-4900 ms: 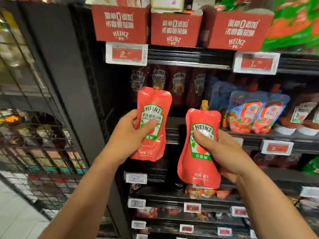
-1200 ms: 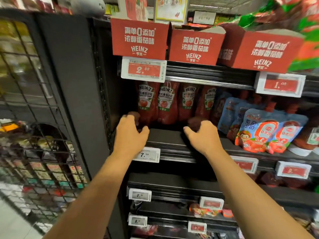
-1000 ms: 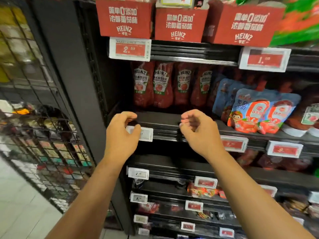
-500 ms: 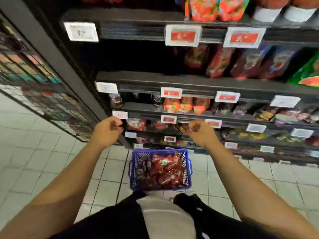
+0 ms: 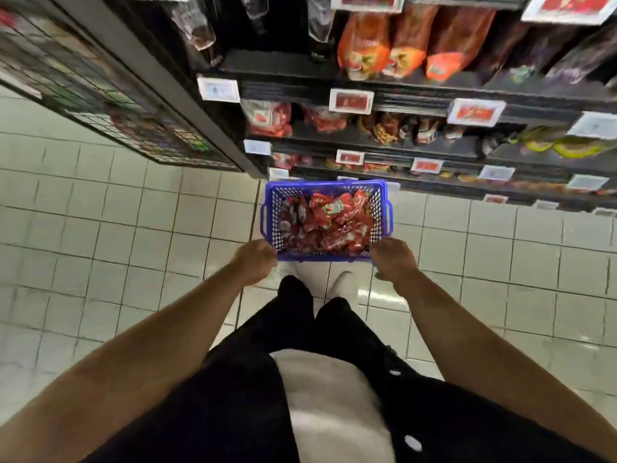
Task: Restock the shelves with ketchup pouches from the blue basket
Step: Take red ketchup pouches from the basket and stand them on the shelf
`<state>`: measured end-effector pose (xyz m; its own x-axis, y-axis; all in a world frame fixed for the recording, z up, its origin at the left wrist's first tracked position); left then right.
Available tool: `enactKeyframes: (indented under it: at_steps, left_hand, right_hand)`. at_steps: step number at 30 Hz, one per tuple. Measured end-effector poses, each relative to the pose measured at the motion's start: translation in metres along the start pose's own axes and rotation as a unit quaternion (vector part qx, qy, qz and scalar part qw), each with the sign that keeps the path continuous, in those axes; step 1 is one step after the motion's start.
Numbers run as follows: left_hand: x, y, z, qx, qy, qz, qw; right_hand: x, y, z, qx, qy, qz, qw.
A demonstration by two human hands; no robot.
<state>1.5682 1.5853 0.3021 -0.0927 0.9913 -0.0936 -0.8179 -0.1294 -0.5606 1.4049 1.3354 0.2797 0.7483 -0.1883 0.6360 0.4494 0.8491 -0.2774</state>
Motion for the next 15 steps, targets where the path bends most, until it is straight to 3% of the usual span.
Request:
enactKeyframes:
  at_steps: [7, 12, 15]
  left_hand:
    - [0.039, 0.074, -0.137, -0.013, -0.076, 0.004, 0.997]
    - [0.045, 0.136, -0.254, 0.032, -0.037, -0.002, 0.999]
    - [0.043, 0.167, -0.318, 0.008, -0.012, 0.020, 1.000]
  right_hand:
    - [-0.072, 0.093, -0.106, 0.027, 0.099, -0.064, 0.993]
    - [-0.136, 0.157, -0.218, 0.040, 0.110, -0.009, 0.993]
    - [-0.171, 0.189, -0.285, 0.032, 0.084, 0.017, 0.996]
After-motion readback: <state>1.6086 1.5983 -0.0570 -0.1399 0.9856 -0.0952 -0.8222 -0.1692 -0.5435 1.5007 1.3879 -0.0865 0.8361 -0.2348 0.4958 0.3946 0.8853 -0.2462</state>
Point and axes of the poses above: each hand's wrist, its own z-axis away from the middle knuckle, its own y-axis out of the palm, x = y × z, the point moved 6 cm from there along -z, towards the middle knuckle, and after that the axes turned 12 degrees about -y, right-handed, at the moved point
